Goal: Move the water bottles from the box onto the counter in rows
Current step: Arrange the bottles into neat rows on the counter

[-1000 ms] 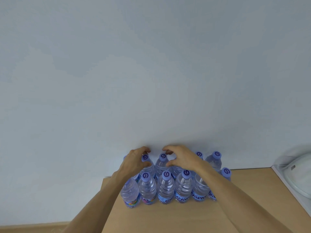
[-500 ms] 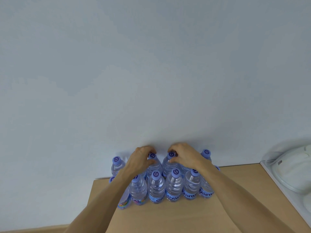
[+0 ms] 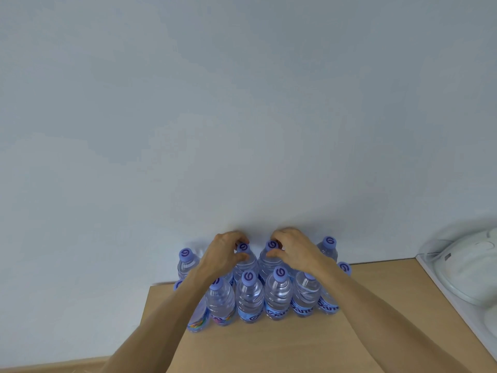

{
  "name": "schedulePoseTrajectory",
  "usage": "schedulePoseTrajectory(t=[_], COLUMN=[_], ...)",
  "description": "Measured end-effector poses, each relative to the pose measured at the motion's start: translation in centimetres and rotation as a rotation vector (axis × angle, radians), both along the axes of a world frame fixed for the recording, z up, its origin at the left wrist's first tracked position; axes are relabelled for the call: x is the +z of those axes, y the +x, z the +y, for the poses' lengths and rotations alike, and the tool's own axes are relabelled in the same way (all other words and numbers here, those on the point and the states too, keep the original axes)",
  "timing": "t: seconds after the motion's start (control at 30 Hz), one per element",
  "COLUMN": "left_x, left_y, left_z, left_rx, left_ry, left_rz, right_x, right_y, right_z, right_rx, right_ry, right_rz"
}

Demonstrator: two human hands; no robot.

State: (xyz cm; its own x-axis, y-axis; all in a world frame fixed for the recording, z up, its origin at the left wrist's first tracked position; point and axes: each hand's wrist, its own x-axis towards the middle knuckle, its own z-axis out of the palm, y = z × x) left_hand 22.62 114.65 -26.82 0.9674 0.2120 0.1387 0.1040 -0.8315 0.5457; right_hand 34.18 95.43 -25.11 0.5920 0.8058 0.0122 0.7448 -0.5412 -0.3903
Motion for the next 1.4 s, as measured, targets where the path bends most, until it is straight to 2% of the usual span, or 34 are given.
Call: schedulePoseTrajectory(t=[0.13,0.23,0.33,0.5,0.63,0.83,1.03,1.4], left_x=[-0.1,-0.1,-0.1,-0.2,-0.2,-0.1,0.2,1.1], left_y=[0.0,-0.1,-0.1,-0.1,-0.2,-0.2,0.2,0.3], left_z=[0.1,0.0,0.1,0.2,0.1,0.1,-0.1,-1.1], left_rx=[-0.008,-0.01,-0.01,-0.005,-0.003,0.005,0.044,0.052], left_ry=[0.003,0.004,-0.003,-0.011,-0.026,-0.024,0.002,0.075], left_rz=[-0.002,-0.011,-0.013,-0.012,-0.015,-0.01,0.067,0.115], right_x=[0.7,0.6,0.4,0.5,0.4,0.3,0.6,0.4], right_y=[0.2,0.1,-0.5,-0.2,-0.1,0.1,1.4,4.3], right_z=[-0.6,-0.5,0.2,0.0,-0.2,-0.4,-2.9,-6.1], right_rx=[0.082,-0.073,-0.098,-0.029,0.002,0.01,-0.051,-0.013], right_ry=[-0.015,-0.072,-0.111,-0.043,-0.018,-0.028,-0.005,-0.096], right_rz=[0.043,0.005,-0.103,0.01,0.017,0.028,0.133,0.046])
